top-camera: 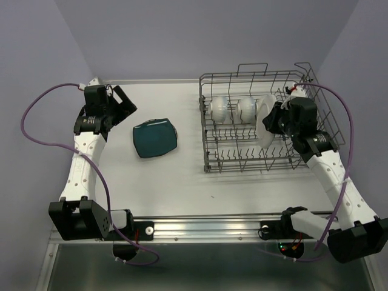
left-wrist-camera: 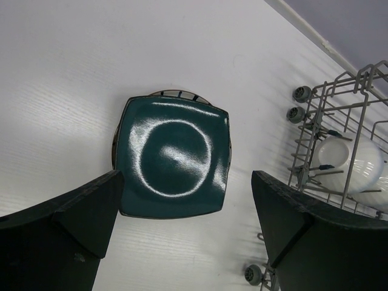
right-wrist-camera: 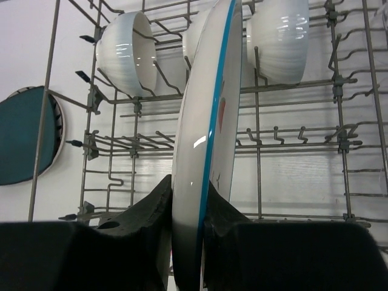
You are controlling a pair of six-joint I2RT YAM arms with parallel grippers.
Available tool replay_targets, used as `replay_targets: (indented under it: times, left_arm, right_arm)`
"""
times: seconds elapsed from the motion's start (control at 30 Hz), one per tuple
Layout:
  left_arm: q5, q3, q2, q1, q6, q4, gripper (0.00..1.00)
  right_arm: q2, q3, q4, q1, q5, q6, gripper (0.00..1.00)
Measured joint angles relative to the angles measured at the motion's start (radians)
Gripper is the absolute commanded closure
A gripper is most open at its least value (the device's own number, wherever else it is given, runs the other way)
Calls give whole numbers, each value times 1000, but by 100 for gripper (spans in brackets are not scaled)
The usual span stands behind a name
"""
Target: Unload the mixed dishes from the dish rack
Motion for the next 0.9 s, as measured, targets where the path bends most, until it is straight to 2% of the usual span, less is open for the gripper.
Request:
replay_targets:
  times: [0.17,0.3,0.5,0.67,0.8,0.9]
  left_arm:
    - [51,0,-6,0,2,12,1]
    - [156,0,-16,0,2,36,1]
    - [318,48,-17,-35,-6,48,1]
    - [432,198,18,-122,-22,47,1]
    - [487,288,27,-167,-47,51,1]
    - [490,317,27,-170,-74,57,1]
  right_arm:
    - [11,101,-14,-3,-90,-125,99]
    - [37,241,-13,-3,-235,-269,99]
    - [169,446,-33,20,-448,-595,99]
    - [265,486,-84,190,-335,-930,99]
    - [269,371,-47,397,-151,-1176,99]
    - [248,242,56,466,-92,-1342,99]
